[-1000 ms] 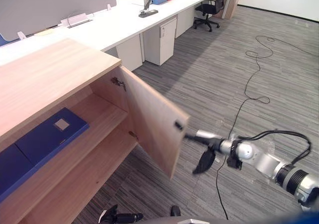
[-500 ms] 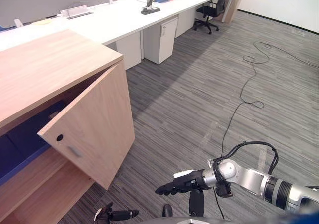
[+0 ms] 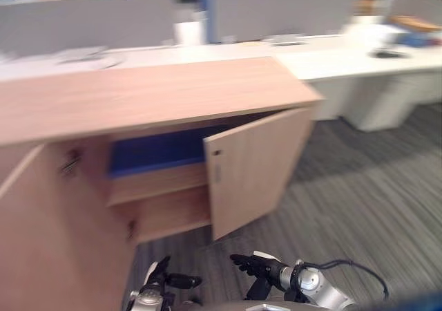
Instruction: Walk over to the cabinet, pick up the folder, carry it to the office cabinet, place the folder inside the office cabinet, then close the office cabinet door
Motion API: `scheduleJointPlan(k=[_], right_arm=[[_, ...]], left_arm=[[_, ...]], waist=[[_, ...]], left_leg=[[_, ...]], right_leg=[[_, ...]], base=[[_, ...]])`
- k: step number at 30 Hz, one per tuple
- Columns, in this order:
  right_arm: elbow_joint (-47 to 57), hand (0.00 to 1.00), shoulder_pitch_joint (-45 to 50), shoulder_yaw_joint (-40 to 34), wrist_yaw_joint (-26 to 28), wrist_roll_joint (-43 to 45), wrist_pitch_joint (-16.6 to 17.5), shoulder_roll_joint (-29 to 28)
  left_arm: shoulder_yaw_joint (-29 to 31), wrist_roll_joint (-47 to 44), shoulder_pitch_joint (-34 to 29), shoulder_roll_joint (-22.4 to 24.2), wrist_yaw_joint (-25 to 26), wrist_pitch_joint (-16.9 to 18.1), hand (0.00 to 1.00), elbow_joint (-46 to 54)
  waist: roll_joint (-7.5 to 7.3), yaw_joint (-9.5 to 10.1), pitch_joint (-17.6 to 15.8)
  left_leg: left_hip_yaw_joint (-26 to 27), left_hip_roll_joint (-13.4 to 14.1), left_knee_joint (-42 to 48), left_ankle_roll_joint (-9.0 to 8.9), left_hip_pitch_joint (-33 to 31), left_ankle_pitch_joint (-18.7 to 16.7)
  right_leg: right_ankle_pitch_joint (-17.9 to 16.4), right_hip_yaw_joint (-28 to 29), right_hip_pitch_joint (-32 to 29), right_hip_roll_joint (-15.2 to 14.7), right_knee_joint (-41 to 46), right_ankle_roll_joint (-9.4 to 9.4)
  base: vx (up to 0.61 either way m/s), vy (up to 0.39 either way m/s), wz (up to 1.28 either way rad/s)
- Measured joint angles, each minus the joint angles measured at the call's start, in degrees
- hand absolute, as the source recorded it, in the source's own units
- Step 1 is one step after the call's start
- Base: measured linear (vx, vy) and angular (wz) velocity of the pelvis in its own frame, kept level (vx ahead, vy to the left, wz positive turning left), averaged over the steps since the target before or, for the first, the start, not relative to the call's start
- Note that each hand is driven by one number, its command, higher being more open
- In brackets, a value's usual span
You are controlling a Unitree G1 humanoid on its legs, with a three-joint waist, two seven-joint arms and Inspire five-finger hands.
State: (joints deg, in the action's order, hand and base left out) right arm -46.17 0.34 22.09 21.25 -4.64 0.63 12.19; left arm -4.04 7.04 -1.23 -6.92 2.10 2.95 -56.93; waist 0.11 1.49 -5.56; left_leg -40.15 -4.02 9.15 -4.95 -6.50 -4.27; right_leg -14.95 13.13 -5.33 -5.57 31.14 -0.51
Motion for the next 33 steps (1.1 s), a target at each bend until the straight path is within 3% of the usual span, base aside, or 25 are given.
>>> scheduleJointPlan(k=[1,2,3,4,5,6,7,9,10,11,12,13,15,16,17,18,19,21,22,23,24,25,27,29,33], right_arm=[[-5.88,1.00,-1.78,-5.60,-2.79,0.06,-0.13,-2.56],[-12.49,1.00,-3.46,-10.10,-7.06,0.40,-0.57,-4.54],[-15.34,1.00,-4.42,-11.89,-8.80,0.53,-0.70,-5.24],[-20.17,1.00,-5.19,-15.05,-12.90,1.47,-1.26,-6.16],[-21.26,1.00,-4.94,-16.29,-14.10,2.66,-1.58,-6.07],[-21.81,1.00,-3.49,-17.27,-15.51,3.29,-1.95,-5.87],[-21.52,1.00,-2.52,-19.08,-16.38,4.94,-2.48,-5.37],[-21.32,1.00,-1.96,-18.94,-17.16,4.71,-2.35,-5.74],[-20.94,1.00,-1.71,-18.92,-17.50,4.29,-2.22,-5.99],[-20.97,1.00,-1.70,-21.43,-17.83,4.23,-2.06,-6.58],[-21.09,1.00,-1.73,-24.25,-18.25,4.17,-1.94,-7.40],[-21.10,1.00,-1.76,-25.45,-18.58,4.19,-1.84,-7.61],[-21.05,1.00,-1.79,-28.99,-19.38,4.29,-1.73,-7.30],[-21.04,1.00,-1.79,-29.02,-19.40,4.32,-1.71,-7.19],[-21.04,1.00,-1.76,-29.56,-19.45,4.30,-1.63,-6.76],[-21.06,1.00,-1.83,-29.98,-19.58,4.42,-1.70,-6.46],[-21.04,1.00,-1.88,-29.99,-19.58,4.46,-1.71,-6.76],[-21.09,1.00,-1.80,-30.29,-19.70,4.78,-1.52,-8.47],[-21.15,1.00,-1.81,-30.80,-19.78,4.78,-1.45,-9.00],[-20.89,1.00,-1.74,-32.15,-19.86,4.85,-1.33,-9.09],[-20.79,1.00,-1.61,-32.46,-20.00,5.04,-1.27,-8.57],[-20.77,1.00,-1.65,-32.53,-20.08,5.20,-1.29,-8.77],[-20.20,1.00,-0.93,-32.47,-20.41,7.26,-0.81,-9.05],[-19.52,1.00,-0.53,-32.46,-20.38,7.66,-0.43,-9.11],[-19.21,1.00,-0.06,-32.38,-20.42,9.36,0.09,-9.39]], left_arm=[[-1.30,-1.11,-0.15,-0.09,-0.21,-0.18,1.00,0.90],[-1.29,-2.88,-0.31,-0.33,-0.24,-0.61,1.00,1.64],[-1.25,-3.58,-0.38,-0.49,-0.23,-0.69,1.00,1.75],[-0.99,-4.84,-0.82,-0.24,-0.32,-1.27,1.00,1.84],[-0.82,-5.60,-1.25,0.24,-0.38,-1.51,1.00,2.06],[0.23,-6.63,-2.44,0.96,-0.90,-1.94,1.00,3.99],[0.55,-7.38,-4.16,2.01,-1.14,-1.77,1.00,7.44],[0.75,-8.34,-5.01,2.29,-2.10,-1.90,1.00,9.52],[0.74,-9.18,-5.46,2.22,-2.72,-1.90,1.00,10.73],[0.74,-9.96,-5.28,2.24,-2.80,-1.89,1.00,11.56],[0.84,-10.86,-5.09,2.30,-2.64,-1.79,1.00,12.81],[0.91,-11.18,-4.91,2.45,-2.51,-1.68,1.00,13.30],[0.43,-11.77,-4.72,2.72,-1.66,-1.27,1.00,14.02],[0.34,-12.07,-4.98,2.73,-1.61,-1.17,1.00,14.02],[-0.27,-12.79,-5.24,2.82,-1.44,-0.76,1.00,14.01],[-0.85,-13.91,-5.25,2.78,-1.38,-0.27,1.00,14.01],[-1.04,-14.52,-5.27,2.74,-1.29,-0.09,1.00,14.00],[-1.26,-16.83,-5.20,1.41,-1.18,0.10,1.00,13.97],[-0.97,-17.60,-5.15,1.03,-1.23,0.23,1.00,13.94],[-0.20,-18.48,-5.18,1.31,-0.96,0.21,1.00,12.99],[0.25,-19.35,-5.16,1.67,-0.79,0.15,1.00,11.64],[0.30,-19.96,-5.23,1.50,-0.72,0.17,1.00,11.47],[0.63,-21.32,-5.64,1.33,0.00,0.17,1.00,10.97],[1.83,-22.36,-6.42,1.60,0.43,0.18,1.00,11.37],[7.08,-23.33,-8.06,2.42,1.93,0.17,1.00,13.03]], waist=[[0.60,0.39,-0.11],[0.49,1.41,-0.10],[0.65,1.95,-0.06],[1.59,2.38,-0.32],[1.63,2.39,-0.19],[1.66,2.43,-0.04],[2.23,2.07,-0.03],[1.50,3.00,-0.31],[1.02,3.50,-0.40],[0.16,2.84,-0.59],[-0.35,2.04,-1.46],[-0.06,2.06,-1.94],[0.80,1.23,-2.61],[0.87,1.17,-2.60],[1.39,1.08,-2.61],[1.92,1.31,-2.78],[1.46,1.29,-2.95],[-0.95,0.69,-3.29],[-1.47,0.74,-3.50],[-0.73,0.70,-3.76],[-0.34,0.01,-4.05],[-0.62,-0.14,-3.97],[-0.91,-0.25,-3.62],[-0.72,-0.68,-3.46],[-0.79,-1.20,-3.33]], left_leg=[[-5.20,-1.12,0.46,-0.81,-1.50,1.15],[-8.51,-1.92,-0.39,-2.06,-2.71,1.96],[-10.15,-1.54,-1.44,-2.25,-2.96,2.07],[-10.88,-0.50,0.09,-5.12,-4.22,2.42],[-9.55,-1.27,4.31,-6.00,-5.08,2.08],[-7.52,-1.55,8.45,-6.28,-5.30,1.55],[-5.08,0.75,7.88,-5.96,-6.18,-1.02],[-7.03,1.84,6.13,-7.15,-6.68,0.22],[-6.84,1.85,5.31,-6.81,-7.23,1.74],[-2.44,1.87,4.67,-4.66,-8.70,4.67],[6.78,3.08,4.29,-0.16,-10.16,5.70],[13.05,4.26,6.17,1.38,-11.69,5.23],[39.46,10.23,19.70,3.97,-14.98,0.97],[41.51,10.52,20.18,4.14,-14.78,0.43],[48.02,11.60,20.38,5.26,-14.37,-0.99],[49.87,11.08,18.80,6.44,-14.28,-0.64],[49.51,10.06,17.32,6.80,-13.89,0.32],[48.97,5.80,6.19,7.19,-9.65,5.02],[50.77,5.93,8.25,7.38,-9.34,3.44],[51.61,7.10,11.39,6.31,-8.01,-0.72],[50.75,5.86,9.60,6.76,-6.63,-0.13],[50.74,4.96,7.00,6.97,-5.28,1.17],[50.12,2.48,-6.67,7.30,0.74,8.13],[49.07,1.89,-14.67,7.14,3.88,12.15],[49.18,1.76,-14.70,6.98,4.24,12.02]], right_leg=[[-1.74,6.47,2.38,2.50,-3.65,-3.64],[-4.78,7.33,4.09,2.27,-6.28,-6.02],[-6.12,5.78,4.95,2.35,-7.94,-4.71],[-5.34,0.51,6.01,2.97,-9.47,-3.02],[-5.28,-1.28,6.55,2.88,-9.93,-2.63],[-5.43,-3.95,6.97,3.22,-10.10,-2.06],[-5.66,-8.45,6.77,4.96,-9.93,-1.30],[-5.61,-11.16,6.61,6.02,-10.07,-0.78],[-5.66,-12.73,6.77,6.23,-10.23,-0.47],[-5.58,-15.79,7.54,5.54,-11.18,0.07],[-4.82,-18.71,8.29,4.89,-12.47,0.60],[-4.63,-19.93,8.55,4.80,-12.62,0.72],[-4.61,-24.98,10.38,2.97,-13.13,0.71],[-4.59,-25.31,10.47,2.80,-13.13,0.68],[-4.60,-26.77,10.47,2.23,-12.68,0.67],[-4.62,-27.98,10.60,2.25,-12.29,0.50],[-4.38,-28.52,10.58,1.72,-12.53,0.20],[-0.88,-31.81,12.53,-1.13,-17.67,-1.04],[-0.70,-32.31,13.68,-1.67,-18.97,-1.30],[-0.49,-32.95,15.61,-1.44,-20.43,-1.72],[0.13,-33.44,16.53,-1.97,-20.66,-2.61],[0.47,-33.51,16.66,-2.61,-20.63,-2.67],[2.85,-33.51,16.09,-3.40,-20.66,-2.86],[3.63,-33.52,16.09,-3.00,-21.08,-3.15],[3.96,-33.03,16.72,-3.00,-22.04,-3.69]], base=[[0.00,-0.247,2.40],[-0.02,-0.267,2.19],[-0.08,-0.311,1.94],[-0.05,-0.219,1.46],[-0.03,-0.186,1.59],[0.03,-0.113,1.53],[0.02,-0.095,1.43],[0.00,-0.067,0.91],[0.02,-0.055,0.97],[0.03,-0.042,1.29],[0.03,-0.035,1.22],[0.02,-0.016,1.06],[0.09,-0.013,0.90],[0.16,0.016,0.77],[0.12,0.046,0.64],[0.14,0.049,0.71],[0.09,0.037,0.73],[0.09,0.058,0.72],[0.12,0.058,0.45],[0.08,0.059,0.28],[0.08,0.074,0.25],[0.03,0.095,0.27],[0.02,0.067,0.20],[0.00,0.029,0.19],[-0.05,0.011,-0.01]])
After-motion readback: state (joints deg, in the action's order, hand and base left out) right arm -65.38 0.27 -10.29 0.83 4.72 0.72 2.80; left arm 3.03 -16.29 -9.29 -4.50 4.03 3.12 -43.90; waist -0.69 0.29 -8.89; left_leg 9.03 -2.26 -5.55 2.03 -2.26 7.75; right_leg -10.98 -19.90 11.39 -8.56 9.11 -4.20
